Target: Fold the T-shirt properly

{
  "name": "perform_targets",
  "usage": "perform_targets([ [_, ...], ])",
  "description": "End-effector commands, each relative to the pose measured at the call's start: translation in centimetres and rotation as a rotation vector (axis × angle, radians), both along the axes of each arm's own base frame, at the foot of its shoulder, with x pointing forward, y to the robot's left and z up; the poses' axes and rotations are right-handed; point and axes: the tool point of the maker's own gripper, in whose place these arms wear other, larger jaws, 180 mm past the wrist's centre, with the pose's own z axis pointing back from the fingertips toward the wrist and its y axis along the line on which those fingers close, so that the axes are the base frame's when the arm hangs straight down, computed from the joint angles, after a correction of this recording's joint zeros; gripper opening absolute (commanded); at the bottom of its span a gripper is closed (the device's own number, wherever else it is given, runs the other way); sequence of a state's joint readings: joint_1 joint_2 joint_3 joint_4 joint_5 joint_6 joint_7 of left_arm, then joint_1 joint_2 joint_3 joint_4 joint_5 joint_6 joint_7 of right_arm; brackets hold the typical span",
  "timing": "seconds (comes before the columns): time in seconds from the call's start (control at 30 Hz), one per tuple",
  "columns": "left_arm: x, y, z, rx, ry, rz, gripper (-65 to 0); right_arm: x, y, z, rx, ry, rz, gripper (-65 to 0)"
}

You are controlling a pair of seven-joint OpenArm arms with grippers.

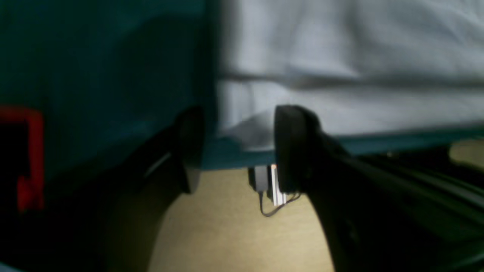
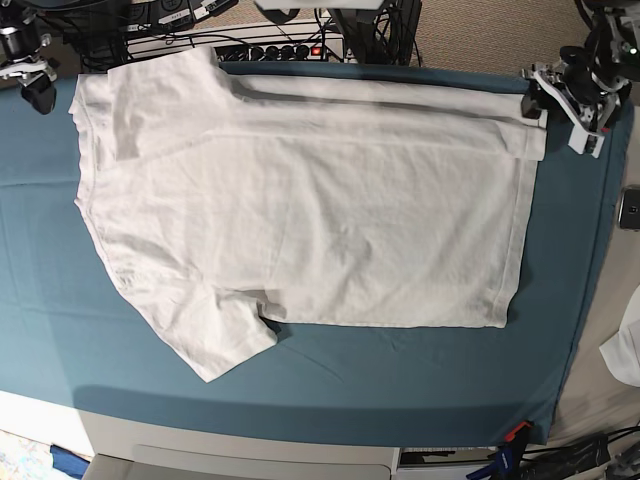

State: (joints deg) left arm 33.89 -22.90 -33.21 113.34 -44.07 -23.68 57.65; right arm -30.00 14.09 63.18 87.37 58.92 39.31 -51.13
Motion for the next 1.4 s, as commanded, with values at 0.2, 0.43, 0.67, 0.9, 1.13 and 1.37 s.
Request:
perform_targets([
  [0.2,1.7,-1.2,5.2,0.097,-0.165,-0.097,-34.1,1.5,0.2,5.8,-0.073,-0.144,0.049,-39.0],
  [0.43,2.1,1.3,6.3,0.174,-0.193,-0.039,-34.1,1.8,3.4,4.7,-0.002,-0.151,0.094,-39.0],
  [0.67,2.1,1.8,6.5,0.183,-0.201,-0.027,-34.1,1.0,7.7,1.2,0.144,-0.132,0.099,-39.0],
  [0.9,2.1,1.9,6.5,0.190,-0.202,-0.026,-34.1,1.9,10.4,-0.9,0.181,-0.066,0.182,-39.0],
  [1.13,2.1,1.9,6.5,0.194,-0.201,-0.026,-34.1,1.1,10.5,-1.7,0.166,-0.012,0.191,-39.1],
  [1.37,2.1,2.1,6.4,0.204,-0.198,-0.025,-34.2,-0.4,10.5,-2.2,0.171,0.026,0.186,-39.1],
])
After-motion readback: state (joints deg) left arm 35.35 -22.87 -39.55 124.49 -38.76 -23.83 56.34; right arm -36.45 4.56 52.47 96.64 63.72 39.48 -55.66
